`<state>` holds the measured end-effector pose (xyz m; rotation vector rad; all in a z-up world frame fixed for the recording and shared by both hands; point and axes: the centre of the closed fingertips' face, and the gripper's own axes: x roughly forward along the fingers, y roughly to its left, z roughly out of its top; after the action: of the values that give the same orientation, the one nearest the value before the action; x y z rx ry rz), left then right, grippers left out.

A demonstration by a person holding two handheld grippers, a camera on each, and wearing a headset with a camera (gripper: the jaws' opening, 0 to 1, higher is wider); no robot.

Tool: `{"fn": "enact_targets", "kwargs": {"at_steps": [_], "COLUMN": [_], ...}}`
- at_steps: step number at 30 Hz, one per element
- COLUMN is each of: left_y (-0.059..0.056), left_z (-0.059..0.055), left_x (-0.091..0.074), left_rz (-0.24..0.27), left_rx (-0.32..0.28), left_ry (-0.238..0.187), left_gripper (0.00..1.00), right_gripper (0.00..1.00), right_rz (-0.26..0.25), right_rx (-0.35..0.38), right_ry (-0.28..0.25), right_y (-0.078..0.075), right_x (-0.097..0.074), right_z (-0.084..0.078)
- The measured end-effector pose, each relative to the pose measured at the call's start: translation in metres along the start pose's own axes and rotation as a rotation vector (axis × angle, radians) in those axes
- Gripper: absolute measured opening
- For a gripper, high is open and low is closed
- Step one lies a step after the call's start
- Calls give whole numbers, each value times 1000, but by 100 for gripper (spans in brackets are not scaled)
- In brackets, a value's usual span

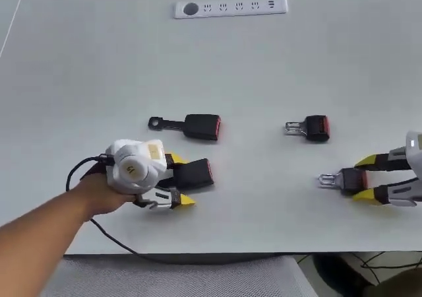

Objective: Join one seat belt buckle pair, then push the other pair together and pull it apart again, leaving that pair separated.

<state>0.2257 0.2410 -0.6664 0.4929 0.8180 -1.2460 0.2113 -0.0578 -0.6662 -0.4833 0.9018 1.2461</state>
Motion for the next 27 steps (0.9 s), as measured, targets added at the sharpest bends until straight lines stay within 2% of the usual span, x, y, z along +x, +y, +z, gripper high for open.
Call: {"fn": "enact_targets", "kwargs": {"at_steps": [3,4,5,7,10,12,14,27], "left_y": [4,8,5,7,6,7,8,9], "left_z": [-3,-4,-5,-6,-6,-7,-7,-8], "left_x": [-2,-1,-2,-2,-2,-2,-2,0], "left_rz": [-4,11,-17,-30,-52,-71,-78,-86], "left_rx": [63,90,111,170,189,224,221,220], "left_ry": [35,52,68,98,109,117,122,126], "left_gripper": [40,36,34,34,34,34,33,33], "right_gripper": [36,36,36,36,35,35,35,34], "right_rz": [-3,-7,-7,-9,-10,-13,-16,-2], "right_rx": [-5,-7,0,4,-2,3,-23,-25], "right_ry": [-5,-7,-10,-13,-24,-31,-31,-92], "right_y": [0,0,0,1,0,0,-1,-3], "right_x": [0,0,1,1,1,1,1,1], "right_z": [1,2,2,3,3,4,3,5]}}
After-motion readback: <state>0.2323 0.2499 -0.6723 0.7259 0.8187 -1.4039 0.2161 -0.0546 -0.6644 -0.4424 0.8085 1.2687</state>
